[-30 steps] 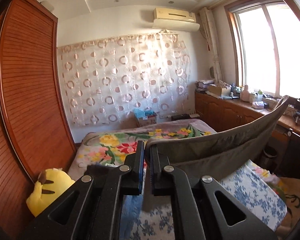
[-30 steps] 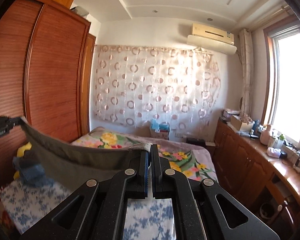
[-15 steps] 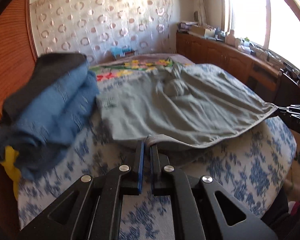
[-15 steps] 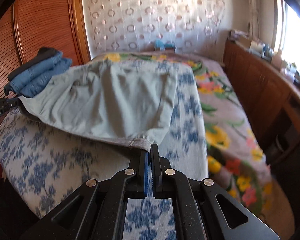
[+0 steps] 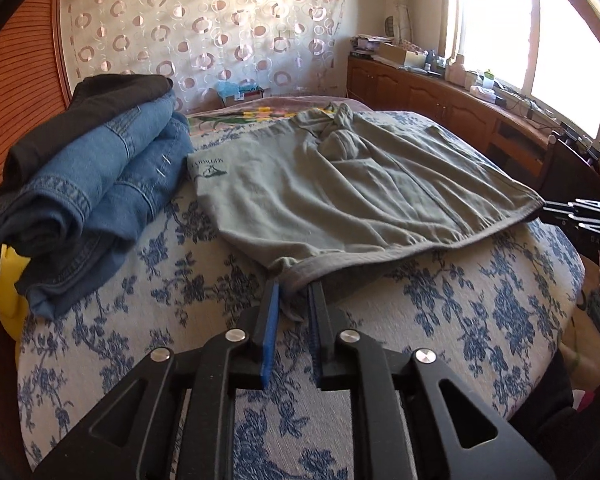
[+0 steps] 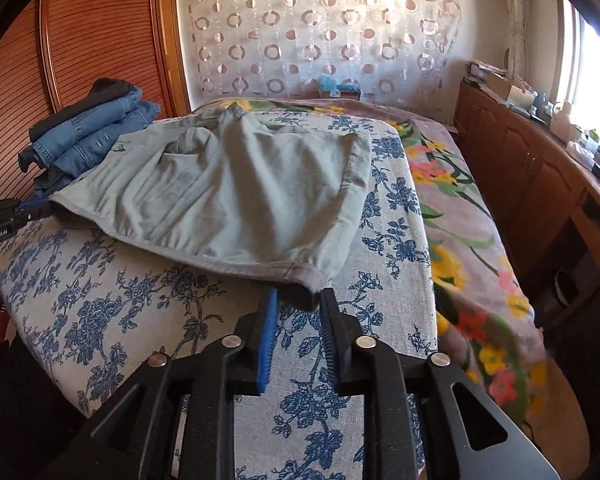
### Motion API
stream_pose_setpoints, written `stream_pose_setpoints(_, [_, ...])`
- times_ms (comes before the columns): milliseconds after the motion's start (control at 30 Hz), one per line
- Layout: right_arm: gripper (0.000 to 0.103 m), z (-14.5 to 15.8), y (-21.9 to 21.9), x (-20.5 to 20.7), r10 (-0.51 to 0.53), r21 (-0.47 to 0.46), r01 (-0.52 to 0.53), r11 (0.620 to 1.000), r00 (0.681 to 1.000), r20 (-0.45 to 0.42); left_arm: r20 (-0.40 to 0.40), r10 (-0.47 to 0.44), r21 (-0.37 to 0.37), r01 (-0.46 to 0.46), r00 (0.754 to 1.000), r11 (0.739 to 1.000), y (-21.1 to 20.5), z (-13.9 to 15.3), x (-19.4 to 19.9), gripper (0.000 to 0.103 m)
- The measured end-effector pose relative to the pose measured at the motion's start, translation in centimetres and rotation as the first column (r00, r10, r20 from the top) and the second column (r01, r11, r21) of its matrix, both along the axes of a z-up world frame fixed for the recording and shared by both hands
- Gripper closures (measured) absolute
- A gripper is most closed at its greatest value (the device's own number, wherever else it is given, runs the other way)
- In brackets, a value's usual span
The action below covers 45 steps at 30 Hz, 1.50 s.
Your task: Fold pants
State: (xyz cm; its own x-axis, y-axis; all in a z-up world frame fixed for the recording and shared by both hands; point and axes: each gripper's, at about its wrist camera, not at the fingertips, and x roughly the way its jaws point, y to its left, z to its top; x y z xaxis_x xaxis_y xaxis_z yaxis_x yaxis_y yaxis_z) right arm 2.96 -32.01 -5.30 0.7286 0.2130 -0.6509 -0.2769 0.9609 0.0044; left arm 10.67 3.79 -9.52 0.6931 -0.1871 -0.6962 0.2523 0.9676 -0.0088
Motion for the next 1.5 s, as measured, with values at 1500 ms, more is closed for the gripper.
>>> stream_pose_setpoints(1500, [0.101,-0.3,-2.8,-2.0,-0.032,0.079,0.032,0.996,0.999,-0.004,0.007,-0.016,-0.053,0.017,1.0,0.998,1.6,1.5,-5.7,0.1])
